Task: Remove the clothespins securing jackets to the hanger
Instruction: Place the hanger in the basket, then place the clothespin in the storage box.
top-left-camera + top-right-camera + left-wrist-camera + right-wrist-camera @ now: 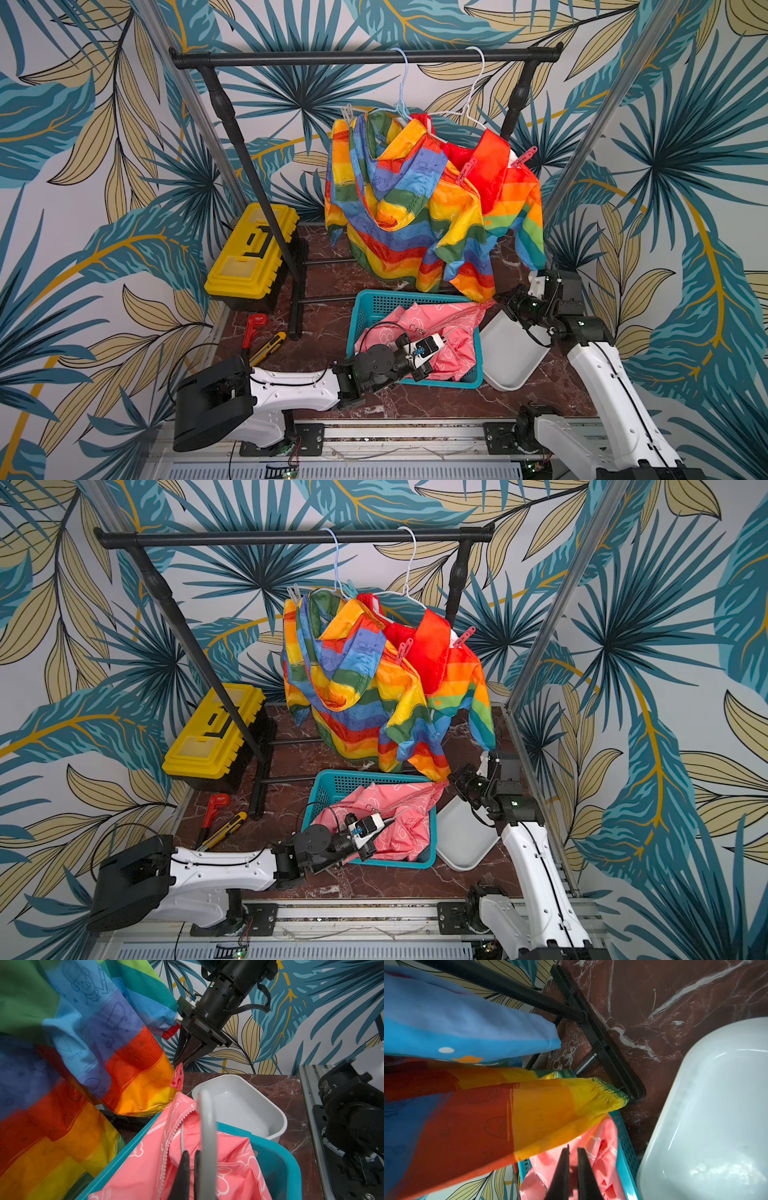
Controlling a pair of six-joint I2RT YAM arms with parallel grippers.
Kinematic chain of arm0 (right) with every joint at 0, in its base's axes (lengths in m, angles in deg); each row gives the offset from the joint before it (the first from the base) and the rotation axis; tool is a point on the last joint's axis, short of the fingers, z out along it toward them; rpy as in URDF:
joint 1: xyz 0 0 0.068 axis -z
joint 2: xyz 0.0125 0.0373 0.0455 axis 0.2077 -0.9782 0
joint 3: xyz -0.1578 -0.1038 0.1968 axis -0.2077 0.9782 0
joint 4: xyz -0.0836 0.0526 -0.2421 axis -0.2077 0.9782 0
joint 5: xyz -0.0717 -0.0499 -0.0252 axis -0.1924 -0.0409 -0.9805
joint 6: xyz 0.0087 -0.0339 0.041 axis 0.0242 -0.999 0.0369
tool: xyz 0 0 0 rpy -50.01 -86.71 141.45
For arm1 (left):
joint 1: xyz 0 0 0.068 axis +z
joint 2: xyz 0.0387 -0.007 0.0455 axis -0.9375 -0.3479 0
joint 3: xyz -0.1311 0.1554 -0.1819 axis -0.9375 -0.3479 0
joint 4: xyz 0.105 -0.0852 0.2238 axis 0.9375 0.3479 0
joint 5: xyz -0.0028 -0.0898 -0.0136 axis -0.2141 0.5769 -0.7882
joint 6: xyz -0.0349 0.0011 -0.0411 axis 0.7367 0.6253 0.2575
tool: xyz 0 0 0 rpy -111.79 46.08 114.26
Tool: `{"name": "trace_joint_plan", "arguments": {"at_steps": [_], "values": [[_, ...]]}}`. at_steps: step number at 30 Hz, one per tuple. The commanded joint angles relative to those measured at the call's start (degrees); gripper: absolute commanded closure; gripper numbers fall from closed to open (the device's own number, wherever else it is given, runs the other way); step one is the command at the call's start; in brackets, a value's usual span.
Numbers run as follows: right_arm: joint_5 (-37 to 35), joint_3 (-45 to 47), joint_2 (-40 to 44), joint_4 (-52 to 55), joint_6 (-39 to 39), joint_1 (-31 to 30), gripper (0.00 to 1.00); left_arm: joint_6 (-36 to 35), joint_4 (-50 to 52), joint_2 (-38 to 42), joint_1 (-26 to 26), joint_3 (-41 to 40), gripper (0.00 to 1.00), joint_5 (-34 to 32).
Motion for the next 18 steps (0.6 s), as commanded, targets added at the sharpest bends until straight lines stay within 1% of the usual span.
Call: {"name": "trace_joint_plan", "arguments": {"at_steps": [1, 3, 4, 6, 7, 9, 11, 14, 15, 16, 18], "values": [[-4.14, -2.71, 1.33, 3.0, -3.05, 0.27, 1.0, 1.33, 4.68, -0.86, 0.04, 0.11, 1.0, -0.63], [-6.06, -2.71, 1.74, 6.39, -3.97, 1.95, 1.0, 1.77, 4.76, -0.19, 0.39, 0.02, 1.0, -1.56], [-6.19, -1.37, 2.17, 7.14, -3.75, 4.02, 1.0, 1.91, 4.77, 0.1, 0.66, -0.11, 1.0, -2.23], [-3.76, 2.89, 3.7, 5.37, -2.23, 8.63, 1.0, 1.8, 4.77, 0.37, 1.07, -0.35, 1.0, -3.72], [-3.93, 4.95, 4.61, 4.5, -1.48, 10.39, 1.0, 1.8, 4.77, 0.67, 1.19, -0.56, 1.0, -4.55], [-5.69, 8.22, 5.36, 2.99, -0.27, 11.88, 1.0, 1.88, 4.77, 1.73, 1.29, -0.98, 1.0, -5.2], [-5.7, 11.47, 3.93, 0.31, 0.86, 13.35, 1.0, 2.43, 4.86, 3.17, 1.49, -1.14, 1.0, -5.6], [-5.65, 14.69, -0.83, -4.84, 1.94, 14.15, 1.0, 3.56, 5.02, 4.33, 2.18, -0.98, 1.0, -5.48], [-5.21, 15.36, -2.54, -6.71, 2.44, 14.18, 0.97, 4.37, 5.03, 4.24, 2.6, -0.79, 1.0, -4.84], [-5.15, 15.7, -4.41, -7.99, 2.85, 14.23, 0.87, 5.66, 4.97, 4.1, 2.94, -0.67, 1.0, -3.88], [-5.04, 16.27, -7.3, -10.79, 3.18, 14.18, 0.8, 6.97, 4.94, 3.53, 3.39, -0.24, 1.0, -2.91]]}}
